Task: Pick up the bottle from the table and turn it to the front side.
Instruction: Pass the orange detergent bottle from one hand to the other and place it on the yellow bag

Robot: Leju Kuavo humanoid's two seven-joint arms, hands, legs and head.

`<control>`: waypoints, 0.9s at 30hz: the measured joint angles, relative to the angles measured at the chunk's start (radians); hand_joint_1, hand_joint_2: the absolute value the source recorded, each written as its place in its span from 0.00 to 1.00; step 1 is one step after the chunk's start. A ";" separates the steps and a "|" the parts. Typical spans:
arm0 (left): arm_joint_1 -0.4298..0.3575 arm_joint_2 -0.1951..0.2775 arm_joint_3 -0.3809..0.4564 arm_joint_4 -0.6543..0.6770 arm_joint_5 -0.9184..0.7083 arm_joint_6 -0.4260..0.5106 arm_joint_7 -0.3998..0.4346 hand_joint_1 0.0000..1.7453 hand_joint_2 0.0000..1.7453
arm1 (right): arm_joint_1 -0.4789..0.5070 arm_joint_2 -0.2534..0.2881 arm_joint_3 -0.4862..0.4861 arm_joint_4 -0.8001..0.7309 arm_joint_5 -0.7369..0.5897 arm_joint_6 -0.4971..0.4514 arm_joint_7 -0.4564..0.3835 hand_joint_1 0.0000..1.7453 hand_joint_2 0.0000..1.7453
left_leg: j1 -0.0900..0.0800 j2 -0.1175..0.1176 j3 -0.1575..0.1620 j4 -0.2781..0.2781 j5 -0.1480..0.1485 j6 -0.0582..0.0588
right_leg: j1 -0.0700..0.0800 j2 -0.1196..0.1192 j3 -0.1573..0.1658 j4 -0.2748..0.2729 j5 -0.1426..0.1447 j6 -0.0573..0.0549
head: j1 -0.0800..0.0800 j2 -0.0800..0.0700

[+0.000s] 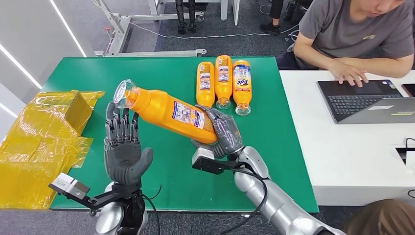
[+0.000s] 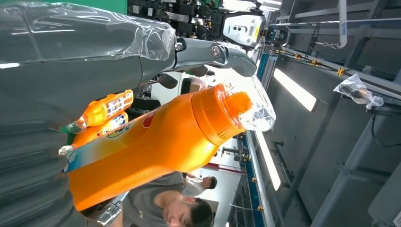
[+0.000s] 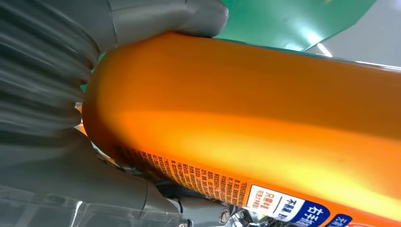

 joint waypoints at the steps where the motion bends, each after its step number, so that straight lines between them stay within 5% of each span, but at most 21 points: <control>1: 0.000 0.000 0.002 0.000 0.000 -0.004 0.000 0.00 1.00 | 0.000 -0.001 0.003 0.001 -0.004 -0.004 -0.003 1.00 1.00 | 0.000 0.000 0.000 0.000 0.000 0.000 | 0.000 0.000 0.000 0.000 0.000 0.000 | 0.000 0.000; 16: -0.004 -0.004 0.018 0.007 0.000 -0.020 0.000 0.00 1.00 | 0.000 -0.009 0.034 0.005 -0.056 -0.025 -0.029 1.00 1.00 | 0.000 0.000 0.000 0.000 0.000 0.000 | 0.000 0.000 0.000 0.000 0.000 0.000 | 0.000 0.000; 27: -0.029 -0.021 0.092 0.081 0.064 -0.080 0.008 0.00 1.00 | 0.017 -0.019 0.146 0.009 -0.162 0.046 -0.036 1.00 1.00 | 0.000 0.001 0.000 0.000 0.000 0.000 | 0.000 0.001 0.000 0.000 0.000 0.000 | 0.000 0.000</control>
